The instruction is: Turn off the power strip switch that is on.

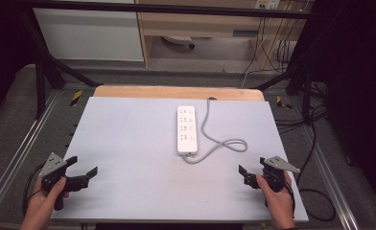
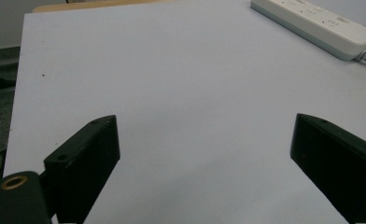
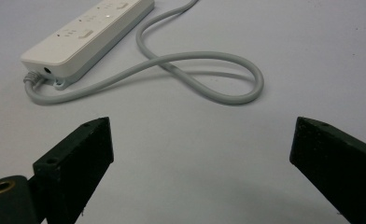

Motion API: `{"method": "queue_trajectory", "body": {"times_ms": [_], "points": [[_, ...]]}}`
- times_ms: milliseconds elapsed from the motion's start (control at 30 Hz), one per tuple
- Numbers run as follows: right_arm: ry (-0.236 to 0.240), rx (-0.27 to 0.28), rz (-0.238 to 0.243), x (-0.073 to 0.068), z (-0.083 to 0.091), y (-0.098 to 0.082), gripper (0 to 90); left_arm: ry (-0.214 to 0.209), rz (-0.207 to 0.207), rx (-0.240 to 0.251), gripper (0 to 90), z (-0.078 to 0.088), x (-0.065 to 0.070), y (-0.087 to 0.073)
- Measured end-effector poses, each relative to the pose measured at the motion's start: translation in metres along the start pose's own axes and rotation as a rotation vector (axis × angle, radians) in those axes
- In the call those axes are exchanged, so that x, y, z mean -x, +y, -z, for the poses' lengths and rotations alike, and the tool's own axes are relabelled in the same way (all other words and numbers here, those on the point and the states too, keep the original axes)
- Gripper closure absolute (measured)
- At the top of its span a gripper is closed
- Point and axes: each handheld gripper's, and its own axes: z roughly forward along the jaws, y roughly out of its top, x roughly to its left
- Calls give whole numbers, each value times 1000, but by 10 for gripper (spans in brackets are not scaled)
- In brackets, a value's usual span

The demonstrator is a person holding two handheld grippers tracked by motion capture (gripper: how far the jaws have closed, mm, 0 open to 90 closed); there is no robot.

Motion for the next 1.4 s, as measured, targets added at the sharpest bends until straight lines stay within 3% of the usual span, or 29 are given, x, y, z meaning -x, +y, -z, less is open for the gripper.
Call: {"method": "queue_trajectory", "body": {"times_ms": [267, 533, 700, 833, 1000, 1400], "points": [[17, -12, 5, -1, -2, 1, 70, -3, 7, 1, 76, -1, 1, 2], [60, 20, 28, -8, -4, 8, 56, -43, 28, 9, 77, -5, 2, 3], [45, 34, 56, -12, -7, 14, 65, -65, 33, 28, 78, -16, 6, 9], [49, 50, 47, -15, -9, 20, 68, -62, 27, 30, 81, -21, 6, 13], [74, 43, 42, -19, -14, 30, 55, -68, 47, 31, 81, -24, 4, 13], [101, 4, 35, -33, -38, 49, 32, -63, 44, 6, 65, -19, 5, 7]]}}
